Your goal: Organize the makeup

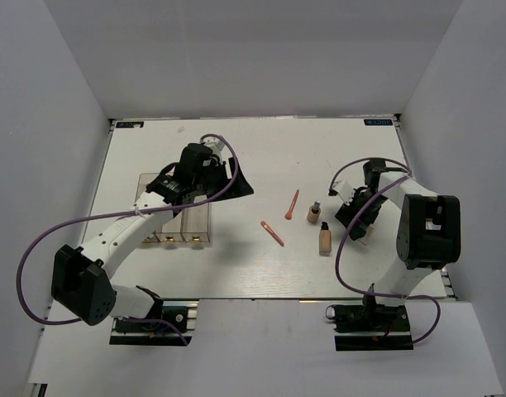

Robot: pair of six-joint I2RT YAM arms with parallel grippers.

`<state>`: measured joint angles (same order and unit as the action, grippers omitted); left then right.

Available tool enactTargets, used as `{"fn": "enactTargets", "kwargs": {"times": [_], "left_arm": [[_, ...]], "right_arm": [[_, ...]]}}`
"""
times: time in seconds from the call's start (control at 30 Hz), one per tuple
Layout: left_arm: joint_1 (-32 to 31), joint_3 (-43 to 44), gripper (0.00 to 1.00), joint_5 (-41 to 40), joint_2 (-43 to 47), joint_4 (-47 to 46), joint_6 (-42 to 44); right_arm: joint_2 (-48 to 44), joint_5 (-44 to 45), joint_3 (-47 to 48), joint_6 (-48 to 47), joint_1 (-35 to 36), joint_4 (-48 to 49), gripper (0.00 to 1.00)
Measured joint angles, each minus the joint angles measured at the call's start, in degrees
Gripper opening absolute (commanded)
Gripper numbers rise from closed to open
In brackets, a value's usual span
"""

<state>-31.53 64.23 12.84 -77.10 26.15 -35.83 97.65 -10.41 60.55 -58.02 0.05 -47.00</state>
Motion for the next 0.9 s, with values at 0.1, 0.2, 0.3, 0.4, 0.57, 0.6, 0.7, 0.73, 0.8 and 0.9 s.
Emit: {"fn": "enactTargets", "kwargs": {"times": [0.1, 0.2, 0.3, 0.4, 0.57, 0.6, 0.7, 0.73, 0.8, 0.9], "left_arm": [[0.0, 0.0, 0.82, -0.1, 0.1, 0.3, 0.0], [0.0, 0.0, 0.82, -0.1, 0.1, 0.5, 0.0], [0.0, 0.0, 0.82, -0.3, 0.2, 0.6, 0.0], [0.0, 0.0, 0.82, -0.4, 0.6, 0.6, -0.1], [0.0, 0.0, 0.82, -0.8, 1.4, 0.7, -0.1], [0.0, 0.0, 0.82, -0.9, 1.6, 0.7, -0.1], [0.0, 0.0, 0.82, -1.5, 2.1, 0.9, -0.1], [0.0, 0.0, 0.82, -1.6, 2.3, 0.9, -0.1], [0.0, 0.0, 0.82, -1.7, 2.8, 0.9, -0.1], [0.0, 0.0, 0.82, -1.7, 3.9, 0.8, 0.0]], "right_arm": [[-0.3, 1.5, -1.5, 0.4, 1.0, 1.4, 0.89], [-1.8, 3.4, -3.7, 0.6, 2.1, 3.8, 0.89], [-3.7, 5.0, -6.2, 0.8, 3.0, 6.6, 0.89], [-5.1, 5.8, -7.9, 1.9, 3.5, 8.2, 0.82], [-6.4, 6.6, -9.3, 4.7, 3.7, 9.5, 0.62], [-6.4, 6.7, -9.4, 5.3, 3.7, 9.5, 0.53], [-6.4, 6.9, -9.3, 6.6, 3.7, 9.6, 0.37], [-6.4, 6.9, -9.2, 6.9, 3.7, 9.5, 0.33], [-6.1, 6.9, -8.7, 7.6, 3.5, 9.1, 0.27], [-4.3, 6.8, -5.8, 8.5, 3.3, 8.9, 0.22]]}}
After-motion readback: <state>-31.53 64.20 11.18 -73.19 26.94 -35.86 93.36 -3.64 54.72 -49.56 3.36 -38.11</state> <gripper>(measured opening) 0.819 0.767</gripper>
